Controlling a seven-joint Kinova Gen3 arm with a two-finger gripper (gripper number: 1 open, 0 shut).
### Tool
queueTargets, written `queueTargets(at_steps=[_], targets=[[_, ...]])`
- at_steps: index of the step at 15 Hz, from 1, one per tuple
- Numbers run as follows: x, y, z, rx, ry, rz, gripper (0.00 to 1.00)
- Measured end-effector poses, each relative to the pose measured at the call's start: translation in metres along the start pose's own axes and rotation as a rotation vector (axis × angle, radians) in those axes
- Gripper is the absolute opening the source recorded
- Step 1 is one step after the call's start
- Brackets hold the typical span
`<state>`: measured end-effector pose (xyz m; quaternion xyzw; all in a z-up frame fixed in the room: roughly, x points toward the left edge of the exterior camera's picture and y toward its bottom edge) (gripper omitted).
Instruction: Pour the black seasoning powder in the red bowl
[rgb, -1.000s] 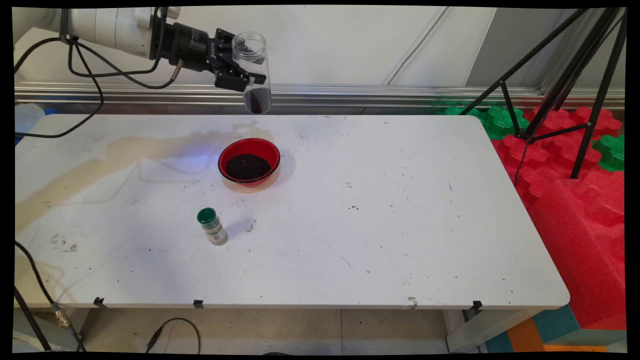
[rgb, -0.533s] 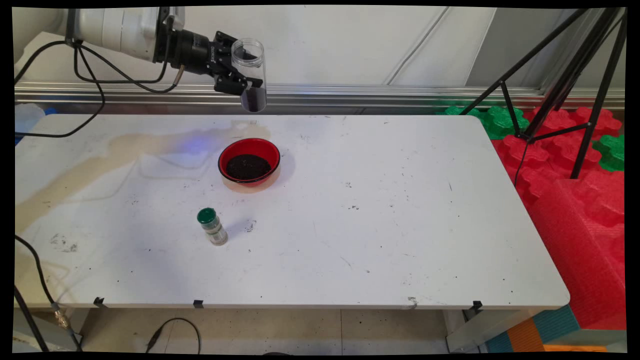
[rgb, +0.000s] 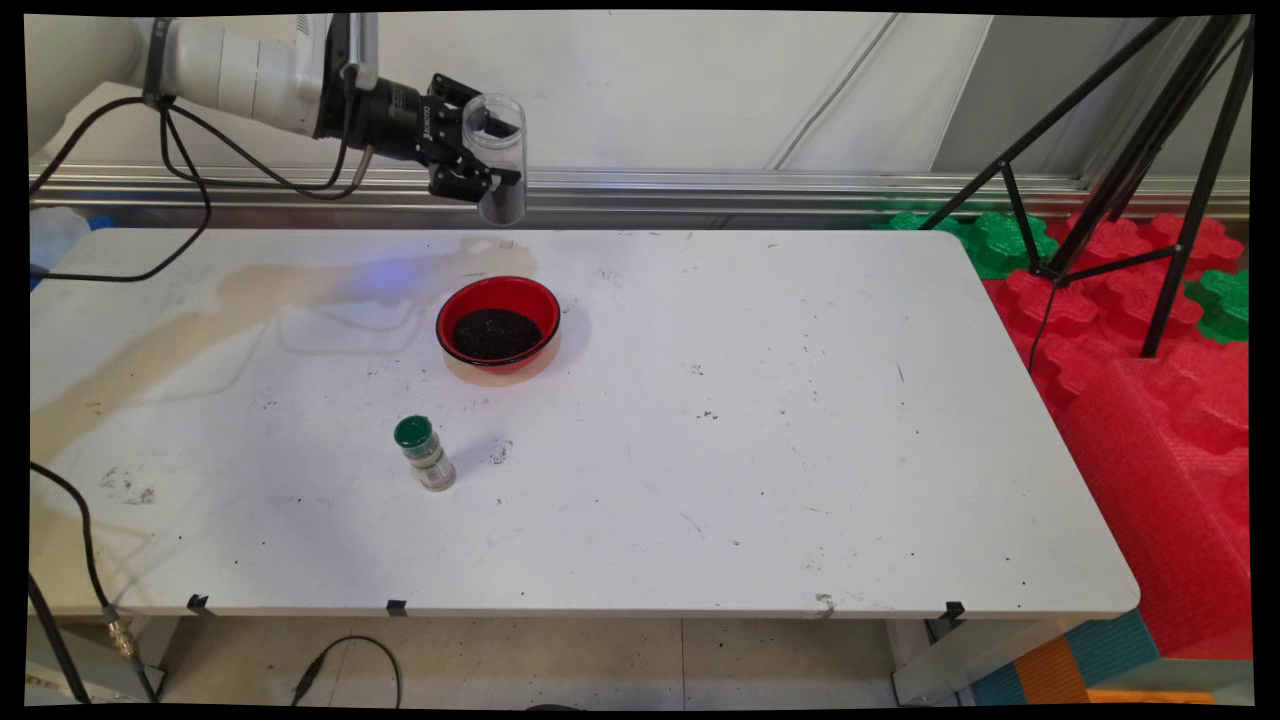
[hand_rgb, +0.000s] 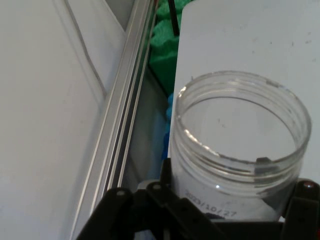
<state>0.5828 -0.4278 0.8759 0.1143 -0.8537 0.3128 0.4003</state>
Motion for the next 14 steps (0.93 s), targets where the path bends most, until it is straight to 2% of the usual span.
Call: queueTargets(at_steps=[7, 14], targets=[[-0.02, 0.007, 0.008, 0.008, -0.022, 0.092, 0.0], [-0.038, 0.018, 0.014, 0.02, -0.049, 0.225, 0.0]])
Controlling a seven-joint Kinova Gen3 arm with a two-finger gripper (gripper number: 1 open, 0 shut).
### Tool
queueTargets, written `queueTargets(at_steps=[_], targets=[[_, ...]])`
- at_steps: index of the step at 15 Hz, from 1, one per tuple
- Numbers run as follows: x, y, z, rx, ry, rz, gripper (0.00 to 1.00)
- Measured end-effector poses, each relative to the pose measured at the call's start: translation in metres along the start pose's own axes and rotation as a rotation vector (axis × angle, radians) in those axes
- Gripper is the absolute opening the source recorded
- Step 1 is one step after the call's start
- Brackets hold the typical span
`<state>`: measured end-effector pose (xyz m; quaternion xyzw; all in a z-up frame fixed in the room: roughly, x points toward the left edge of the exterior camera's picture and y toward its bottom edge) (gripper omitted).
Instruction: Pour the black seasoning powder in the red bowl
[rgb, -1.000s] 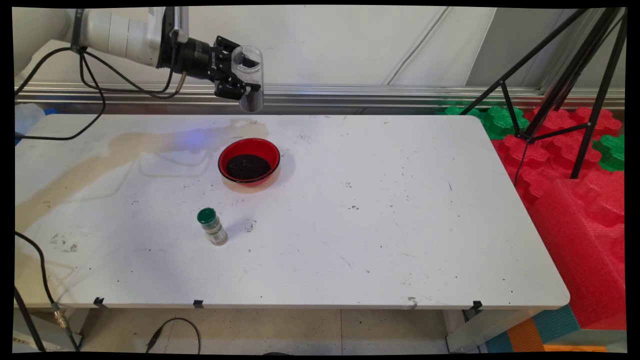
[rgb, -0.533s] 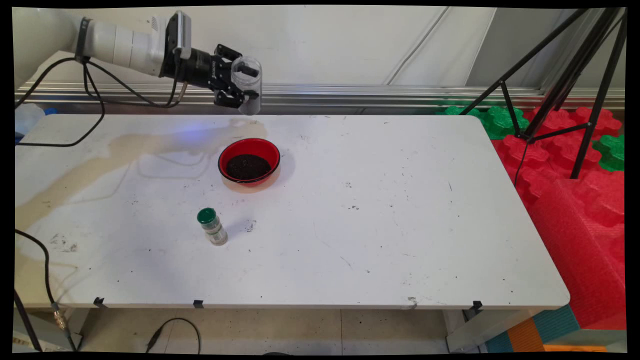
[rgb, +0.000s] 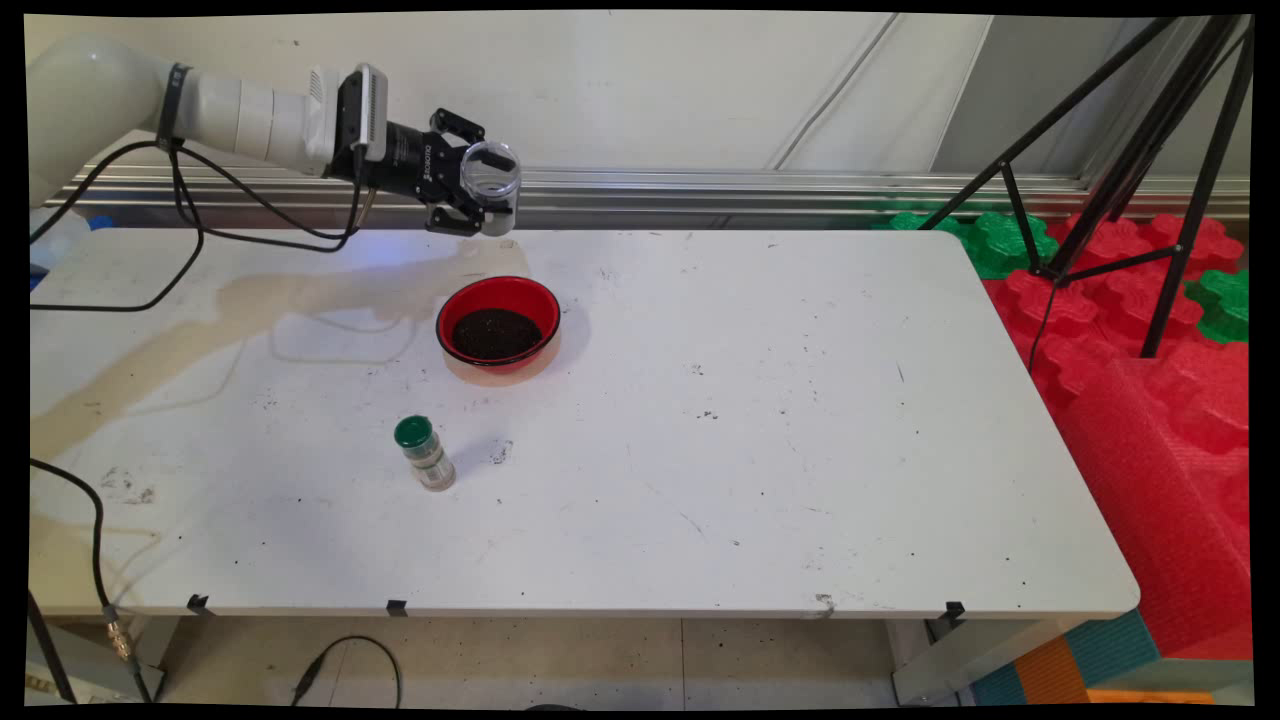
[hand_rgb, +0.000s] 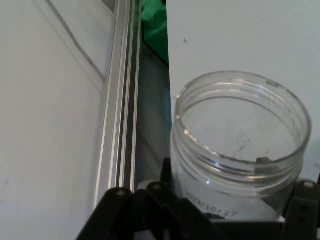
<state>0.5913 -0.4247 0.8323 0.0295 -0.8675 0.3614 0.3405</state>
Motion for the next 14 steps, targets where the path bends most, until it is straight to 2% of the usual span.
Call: queueTargets(at_steps=[14], targets=[[-0.006, 0.023, 0.001, 0.028, -0.03, 0.286, 0.0]])
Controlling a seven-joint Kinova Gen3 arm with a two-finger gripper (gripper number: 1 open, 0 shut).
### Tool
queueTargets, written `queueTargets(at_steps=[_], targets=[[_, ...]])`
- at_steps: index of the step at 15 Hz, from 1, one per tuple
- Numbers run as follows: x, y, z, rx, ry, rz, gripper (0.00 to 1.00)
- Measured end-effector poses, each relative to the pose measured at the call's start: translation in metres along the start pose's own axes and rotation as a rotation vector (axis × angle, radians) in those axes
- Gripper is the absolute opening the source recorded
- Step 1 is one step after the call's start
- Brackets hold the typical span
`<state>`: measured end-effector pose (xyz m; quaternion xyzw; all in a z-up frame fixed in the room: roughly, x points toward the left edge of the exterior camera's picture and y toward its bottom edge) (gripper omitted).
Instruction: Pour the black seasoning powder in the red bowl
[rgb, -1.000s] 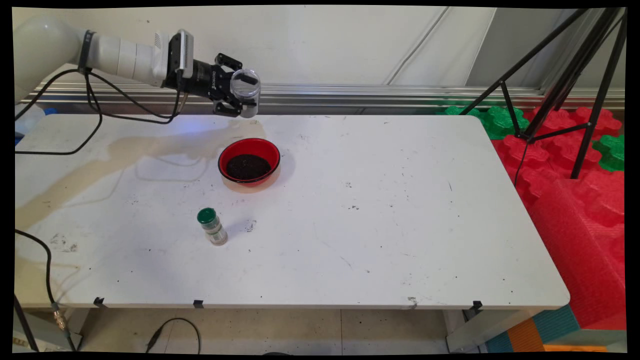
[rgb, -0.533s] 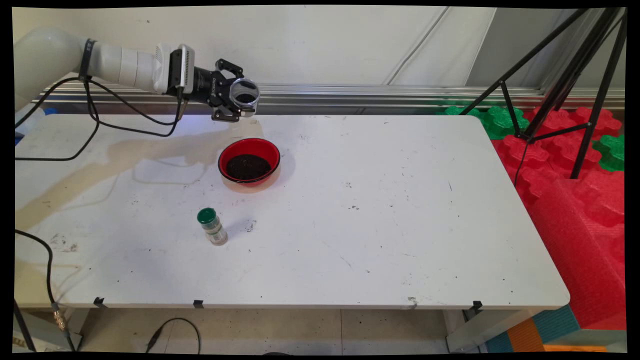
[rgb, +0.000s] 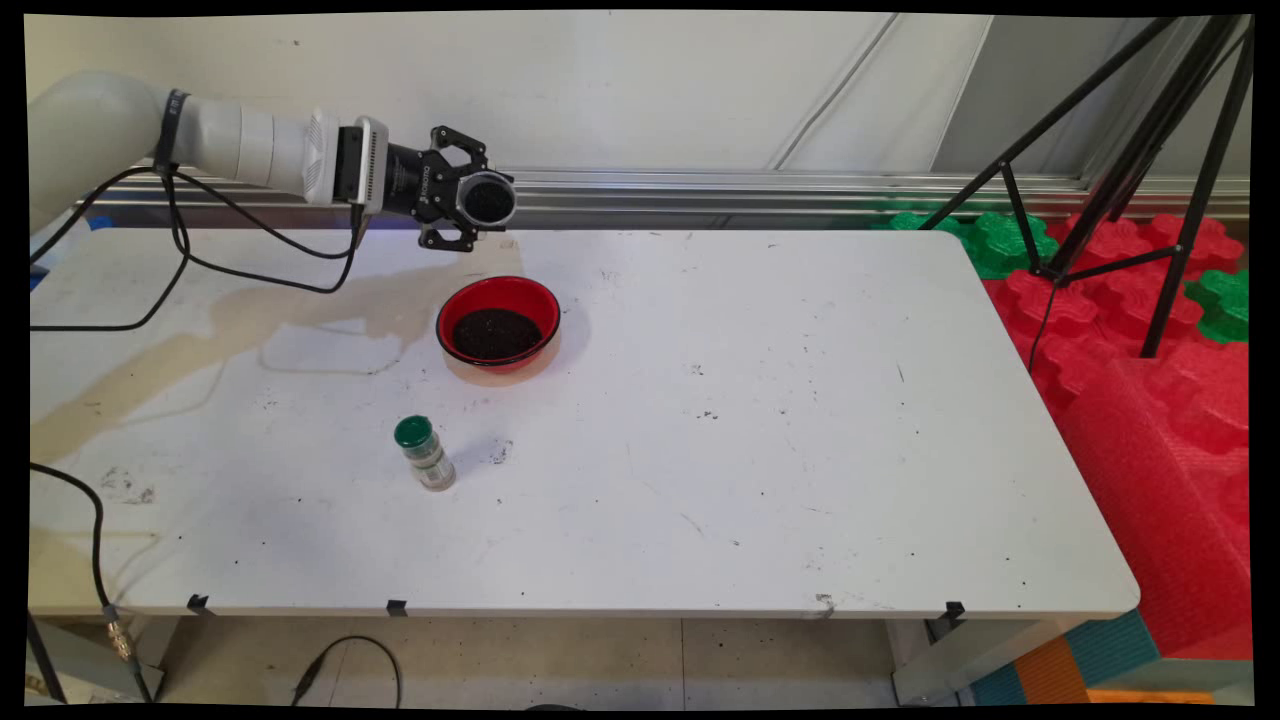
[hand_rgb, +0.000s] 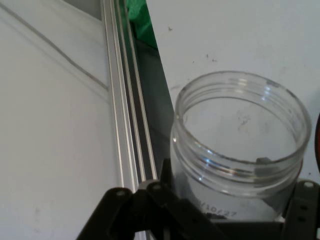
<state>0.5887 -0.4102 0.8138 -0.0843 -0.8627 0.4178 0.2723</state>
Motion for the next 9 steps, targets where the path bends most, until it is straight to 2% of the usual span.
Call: queueTargets(at_steps=[9], targets=[[0.0023, 0.0069, -0.0027, 0.016, -0.022, 0.178, 0.0]])
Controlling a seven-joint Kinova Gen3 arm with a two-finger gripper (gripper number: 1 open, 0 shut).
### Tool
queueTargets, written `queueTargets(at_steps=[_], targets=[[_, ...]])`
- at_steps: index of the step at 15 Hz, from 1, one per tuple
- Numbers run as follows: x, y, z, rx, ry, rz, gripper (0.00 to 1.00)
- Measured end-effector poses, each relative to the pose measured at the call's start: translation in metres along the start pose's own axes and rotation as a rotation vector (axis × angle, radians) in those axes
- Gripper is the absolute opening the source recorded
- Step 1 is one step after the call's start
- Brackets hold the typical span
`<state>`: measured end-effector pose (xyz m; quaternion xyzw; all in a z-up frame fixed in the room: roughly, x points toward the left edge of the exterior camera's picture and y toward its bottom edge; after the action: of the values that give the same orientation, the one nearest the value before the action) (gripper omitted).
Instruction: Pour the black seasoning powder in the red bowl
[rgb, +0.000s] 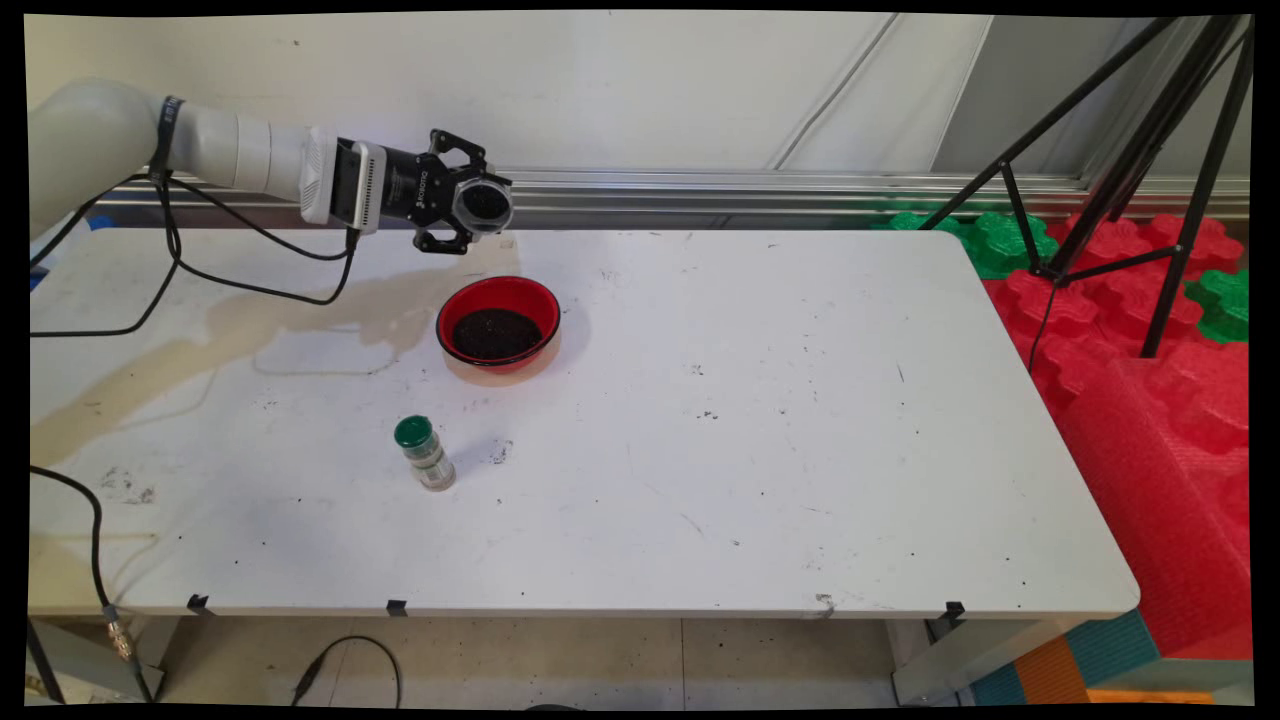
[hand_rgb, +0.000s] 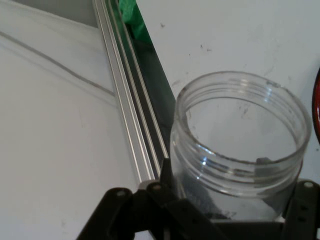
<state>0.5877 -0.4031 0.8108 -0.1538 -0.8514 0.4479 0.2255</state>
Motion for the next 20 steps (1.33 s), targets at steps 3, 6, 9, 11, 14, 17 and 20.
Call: queueTargets(at_steps=[3, 6, 9, 11, 14, 17, 20], targets=[[0.001, 0.001, -0.001, 0.005, -0.007, 0.049, 0.0], [0.002, 0.002, -0.003, 0.011, -0.016, 0.104, 0.0], [0.002, 0.003, -0.005, 0.016, -0.028, 0.157, 0.0], [0.003, 0.003, -0.006, 0.019, -0.035, 0.194, 0.0], [0.005, 0.005, -0.008, 0.023, -0.046, 0.25, 0.0], [0.008, 0.006, -0.01, 0.026, -0.053, 0.293, 0.0], [0.011, 0.007, -0.011, 0.029, -0.06, 0.33, 0.0]])
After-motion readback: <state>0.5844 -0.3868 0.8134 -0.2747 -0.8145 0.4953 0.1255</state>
